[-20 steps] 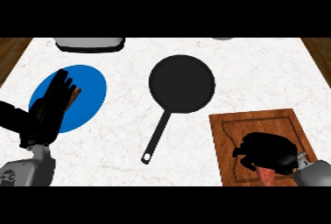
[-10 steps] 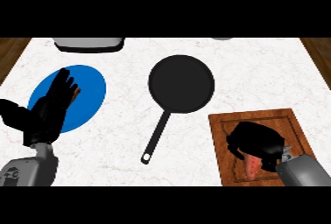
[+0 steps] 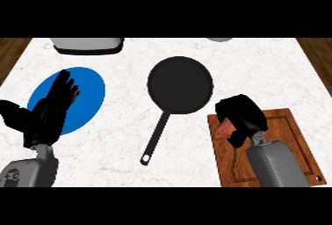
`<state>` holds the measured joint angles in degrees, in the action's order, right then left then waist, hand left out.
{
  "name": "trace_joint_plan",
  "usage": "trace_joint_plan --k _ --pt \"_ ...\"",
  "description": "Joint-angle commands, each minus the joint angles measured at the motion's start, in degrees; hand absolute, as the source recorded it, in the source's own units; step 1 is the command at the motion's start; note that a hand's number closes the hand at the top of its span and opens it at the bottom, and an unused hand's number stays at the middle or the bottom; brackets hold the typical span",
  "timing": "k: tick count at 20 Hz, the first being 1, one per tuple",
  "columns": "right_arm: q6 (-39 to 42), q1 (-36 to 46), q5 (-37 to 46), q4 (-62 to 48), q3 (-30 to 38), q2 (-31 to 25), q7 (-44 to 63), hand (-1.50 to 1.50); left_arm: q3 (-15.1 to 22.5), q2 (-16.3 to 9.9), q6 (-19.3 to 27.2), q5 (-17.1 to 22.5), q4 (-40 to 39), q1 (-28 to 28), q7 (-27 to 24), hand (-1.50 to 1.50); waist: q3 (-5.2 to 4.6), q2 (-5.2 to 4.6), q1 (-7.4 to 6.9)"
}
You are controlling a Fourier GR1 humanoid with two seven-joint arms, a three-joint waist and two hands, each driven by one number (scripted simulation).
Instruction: Pick the sweet potato from the cutting board and place it in the pan
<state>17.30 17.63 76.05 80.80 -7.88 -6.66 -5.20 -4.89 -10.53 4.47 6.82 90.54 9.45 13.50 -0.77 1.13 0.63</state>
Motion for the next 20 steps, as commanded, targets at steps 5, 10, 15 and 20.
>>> trace_joint_plan --k 5,10,15,20 --pt "-4.77 14.47 10.33 3.62 0.75 6.53 31.40 1.50 2.25 0.75 -1.41 0.00 -0.07 1.47 0.29 0.00 0.11 -0.28 -4.55" --pt "-3.67 23.94 12.16 0.72 -1.03 6.62 49.99 1.50 4.40 1.64 -2.07 -0.53 0.14 2.74 0.49 0.00 0.38 -1.41 -8.82" --pt "-4.84 33.20 12.15 -5.23 -3.47 6.65 69.21 1.50 4.92 1.28 -3.15 -0.60 -1.22 5.36 0.37 0.00 0.50 -2.36 -9.97" --pt "-8.77 41.17 9.50 -14.08 -5.36 6.64 80.47 1.50 5.23 2.56 -1.91 -0.87 -1.70 6.28 0.97 0.00 0.58 -2.63 -10.06"
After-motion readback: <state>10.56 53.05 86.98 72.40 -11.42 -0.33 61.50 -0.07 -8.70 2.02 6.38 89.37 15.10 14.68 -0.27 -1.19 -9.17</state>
